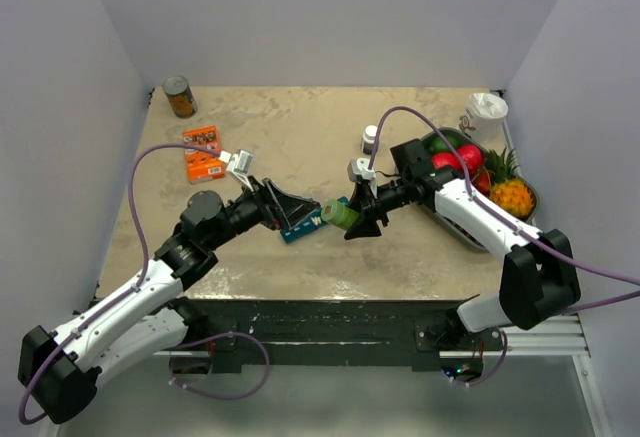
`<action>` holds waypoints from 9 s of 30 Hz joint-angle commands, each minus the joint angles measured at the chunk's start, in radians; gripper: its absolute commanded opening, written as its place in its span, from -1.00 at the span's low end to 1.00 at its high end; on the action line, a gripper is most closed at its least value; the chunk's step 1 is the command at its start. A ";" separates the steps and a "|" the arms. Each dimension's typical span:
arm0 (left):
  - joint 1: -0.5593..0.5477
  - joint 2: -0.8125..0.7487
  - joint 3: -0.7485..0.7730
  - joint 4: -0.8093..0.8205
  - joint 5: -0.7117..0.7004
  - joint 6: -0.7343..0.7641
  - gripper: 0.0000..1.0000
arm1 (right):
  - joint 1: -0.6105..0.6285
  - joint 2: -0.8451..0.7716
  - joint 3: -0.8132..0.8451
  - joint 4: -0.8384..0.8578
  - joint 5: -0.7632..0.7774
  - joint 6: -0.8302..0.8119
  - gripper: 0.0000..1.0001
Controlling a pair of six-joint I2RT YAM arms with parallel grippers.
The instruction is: Sort the pills into containers
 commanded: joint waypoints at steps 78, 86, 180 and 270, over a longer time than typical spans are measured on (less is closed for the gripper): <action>-0.203 0.139 0.199 -0.003 -0.068 0.774 0.99 | -0.002 -0.026 0.058 -0.069 -0.046 -0.109 -1.00; -0.139 -0.016 0.199 -0.129 -0.255 0.418 0.99 | -0.002 -0.026 0.059 -0.075 -0.037 -0.115 -1.00; -0.208 0.398 0.386 -0.317 -0.064 0.410 0.48 | -0.003 -0.011 0.055 -0.057 -0.028 -0.096 -1.00; 0.639 0.097 0.250 -0.635 0.061 0.696 0.83 | -0.186 -0.137 0.021 0.138 0.185 0.106 0.98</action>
